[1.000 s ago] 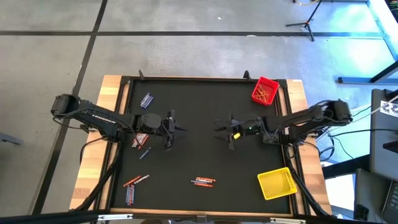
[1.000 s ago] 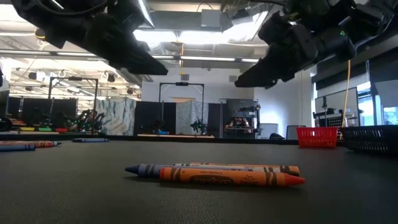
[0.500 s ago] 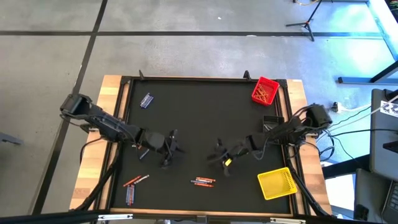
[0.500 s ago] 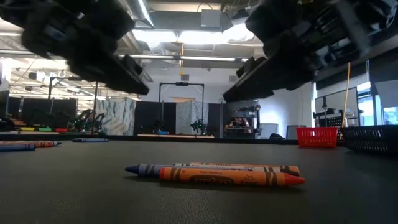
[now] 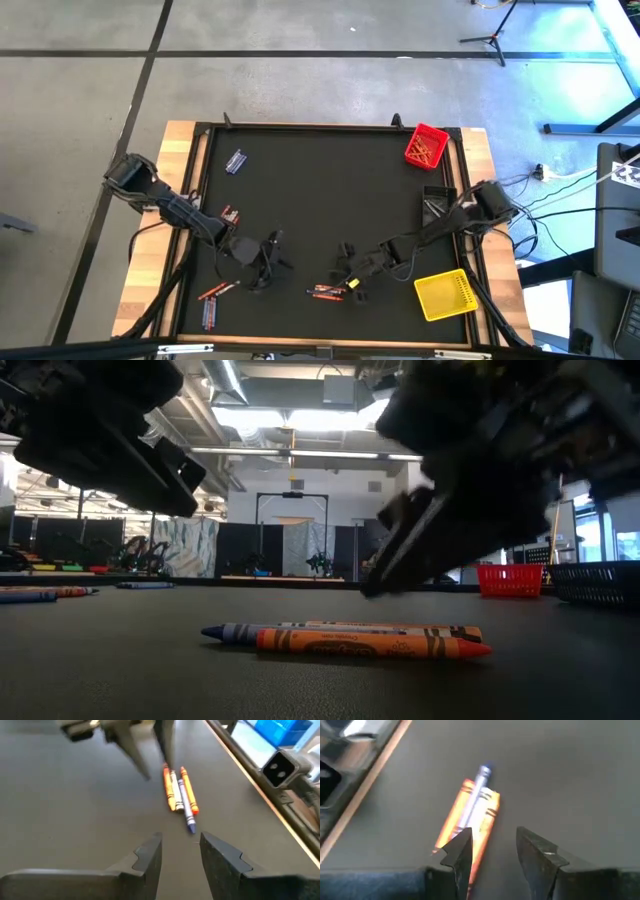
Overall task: Sort crayons
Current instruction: Put the orange crayon into the red bin
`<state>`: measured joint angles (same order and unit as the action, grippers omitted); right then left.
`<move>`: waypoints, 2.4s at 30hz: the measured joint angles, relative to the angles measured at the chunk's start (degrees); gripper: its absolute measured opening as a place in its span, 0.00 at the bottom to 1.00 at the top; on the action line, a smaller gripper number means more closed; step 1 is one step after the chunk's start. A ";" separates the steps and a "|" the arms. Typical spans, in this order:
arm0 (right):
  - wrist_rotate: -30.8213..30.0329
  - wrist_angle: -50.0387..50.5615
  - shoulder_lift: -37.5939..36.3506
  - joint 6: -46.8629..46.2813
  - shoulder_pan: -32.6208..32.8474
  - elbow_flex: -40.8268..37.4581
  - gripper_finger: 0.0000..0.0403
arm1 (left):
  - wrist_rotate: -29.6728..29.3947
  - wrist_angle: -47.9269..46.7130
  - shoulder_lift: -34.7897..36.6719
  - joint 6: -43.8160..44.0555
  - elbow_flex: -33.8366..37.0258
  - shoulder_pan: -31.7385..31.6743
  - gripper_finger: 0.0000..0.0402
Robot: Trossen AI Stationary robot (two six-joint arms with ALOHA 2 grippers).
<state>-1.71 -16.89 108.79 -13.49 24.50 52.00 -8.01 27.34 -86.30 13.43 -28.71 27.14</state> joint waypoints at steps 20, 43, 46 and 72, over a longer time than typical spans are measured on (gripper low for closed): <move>-4.60 -3.53 4.06 -3.22 0.74 1.13 0.37 | -2.10 2.11 0.02 -3.30 0.00 -0.24 0.31; -6.87 -0.73 5.48 -2.69 3.62 3.77 0.37 | -4.60 3.63 0.04 -4.57 0.02 -0.52 0.31; -6.97 -0.56 5.48 -2.70 3.60 3.77 0.37 | -4.60 3.69 0.04 -5.01 0.02 -0.52 0.31; -10.35 5.44 3.10 0.48 3.23 3.58 0.08 | -4.89 3.69 0.04 -4.92 0.02 -0.52 0.31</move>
<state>-12.06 -11.45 111.89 -13.01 27.73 55.59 -12.90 31.03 -86.26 8.51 -28.69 26.61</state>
